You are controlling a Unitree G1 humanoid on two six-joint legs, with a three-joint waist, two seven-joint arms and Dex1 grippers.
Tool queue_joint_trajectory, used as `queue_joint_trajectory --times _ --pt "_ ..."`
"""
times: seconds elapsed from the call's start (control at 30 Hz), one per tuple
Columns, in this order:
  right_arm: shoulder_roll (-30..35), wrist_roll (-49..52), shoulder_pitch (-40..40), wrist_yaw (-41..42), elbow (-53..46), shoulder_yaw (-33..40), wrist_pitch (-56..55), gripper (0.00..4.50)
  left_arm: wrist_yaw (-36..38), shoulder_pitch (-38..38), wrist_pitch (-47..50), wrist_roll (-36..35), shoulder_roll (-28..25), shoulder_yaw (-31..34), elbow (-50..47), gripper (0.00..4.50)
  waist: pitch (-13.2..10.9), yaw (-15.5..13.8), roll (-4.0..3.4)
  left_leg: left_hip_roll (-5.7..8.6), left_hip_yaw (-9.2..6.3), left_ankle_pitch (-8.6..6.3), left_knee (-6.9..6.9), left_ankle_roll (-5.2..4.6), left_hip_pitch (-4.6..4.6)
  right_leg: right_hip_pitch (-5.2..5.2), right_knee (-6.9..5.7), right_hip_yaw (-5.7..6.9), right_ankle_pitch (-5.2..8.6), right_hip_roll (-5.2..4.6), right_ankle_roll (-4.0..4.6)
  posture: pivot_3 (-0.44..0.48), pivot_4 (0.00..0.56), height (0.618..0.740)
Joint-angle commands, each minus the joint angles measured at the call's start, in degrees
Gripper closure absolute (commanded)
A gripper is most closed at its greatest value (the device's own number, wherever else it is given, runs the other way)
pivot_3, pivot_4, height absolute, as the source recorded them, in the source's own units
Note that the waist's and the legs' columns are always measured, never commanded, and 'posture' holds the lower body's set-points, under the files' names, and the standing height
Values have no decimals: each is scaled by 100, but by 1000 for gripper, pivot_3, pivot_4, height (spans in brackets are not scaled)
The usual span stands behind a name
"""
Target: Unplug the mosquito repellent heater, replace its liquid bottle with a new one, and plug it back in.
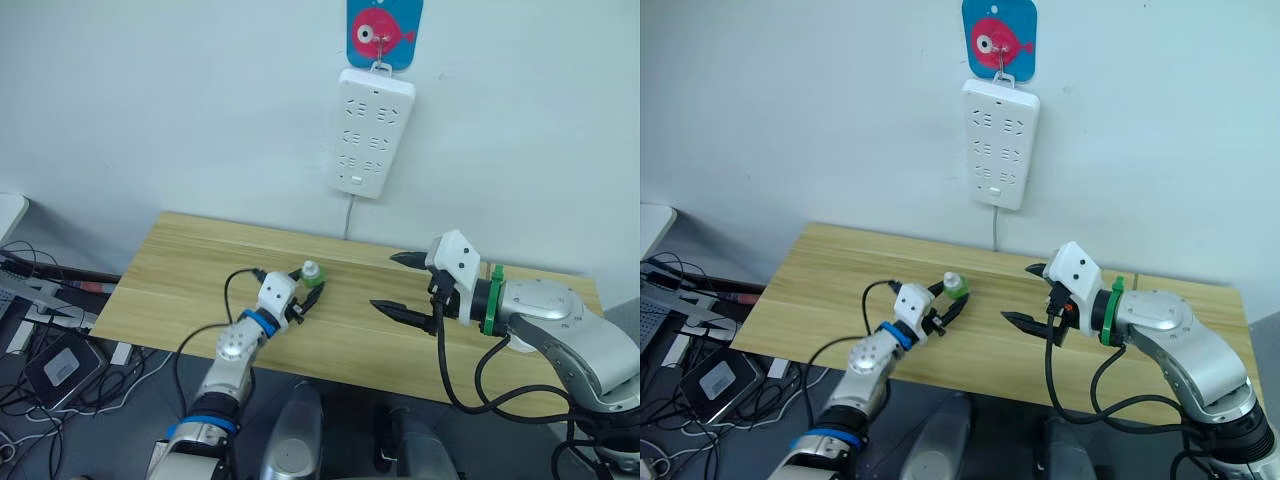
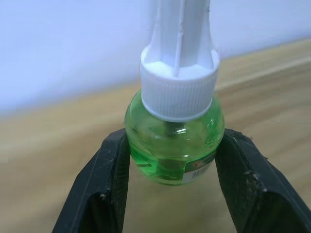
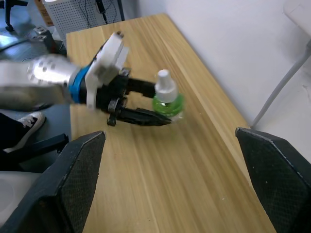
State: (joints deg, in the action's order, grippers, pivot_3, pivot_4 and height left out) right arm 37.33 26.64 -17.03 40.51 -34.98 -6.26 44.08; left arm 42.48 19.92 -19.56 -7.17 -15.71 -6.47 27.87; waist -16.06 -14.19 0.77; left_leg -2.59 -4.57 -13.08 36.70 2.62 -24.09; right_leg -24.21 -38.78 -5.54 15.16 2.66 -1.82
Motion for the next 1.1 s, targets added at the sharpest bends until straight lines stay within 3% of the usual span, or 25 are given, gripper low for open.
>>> queue_joint_trajectory --times 0.03,0.17,0.3,0.63,1.0,1.1 --pt "-154 79 -62 19 -71 -12 -210 0 1453 357 1018 -657 -458 -299 -1038 2314 0 7 0 -1 -2 0 0 0 -1 0 0 3 0 3 0 376 253 740" --pt "-430 16 -171 -165 -68 -119 -208 0 2670 1040 1712 -963 -898 -483 -1121 2314 0 30 0 -2 0 0 0 -1 0 -1 1 0 1 5 1 355 237 740" --pt "-719 -123 -243 -475 -79 -222 -209 0 3468 1545 2073 -1124 -962 -582 -948 2314 1 43 1 -2 1 0 1 -1 -7 -8 3 1 1 6 1 330 225 740" --pt "-1112 -302 14 -703 68 -334 -585 0 3957 1966 2117 -995 -741 -634 -509 2314 2 103 1 -4 -2 0 15 0 -29 -18 8 4 -3 6 7 288 209 740" --pt "-1210 -373 -25 -684 174 -490 -687 3442 4009 1953 2151 -981 -766 -575 -582 2314 3 288 1 -4 -5 1 24 -1 -27 -18 -8 4 -2 6 5 317 213 740" --pt "-1253 -325 -120 -621 236 -463 -711 3455 4025 1831 2153 -982 -828 -585 -696 2314 3 327 1 -4 -5 1 23 -1 -27 -18 -8 3 -3 6 7 331 217 740"
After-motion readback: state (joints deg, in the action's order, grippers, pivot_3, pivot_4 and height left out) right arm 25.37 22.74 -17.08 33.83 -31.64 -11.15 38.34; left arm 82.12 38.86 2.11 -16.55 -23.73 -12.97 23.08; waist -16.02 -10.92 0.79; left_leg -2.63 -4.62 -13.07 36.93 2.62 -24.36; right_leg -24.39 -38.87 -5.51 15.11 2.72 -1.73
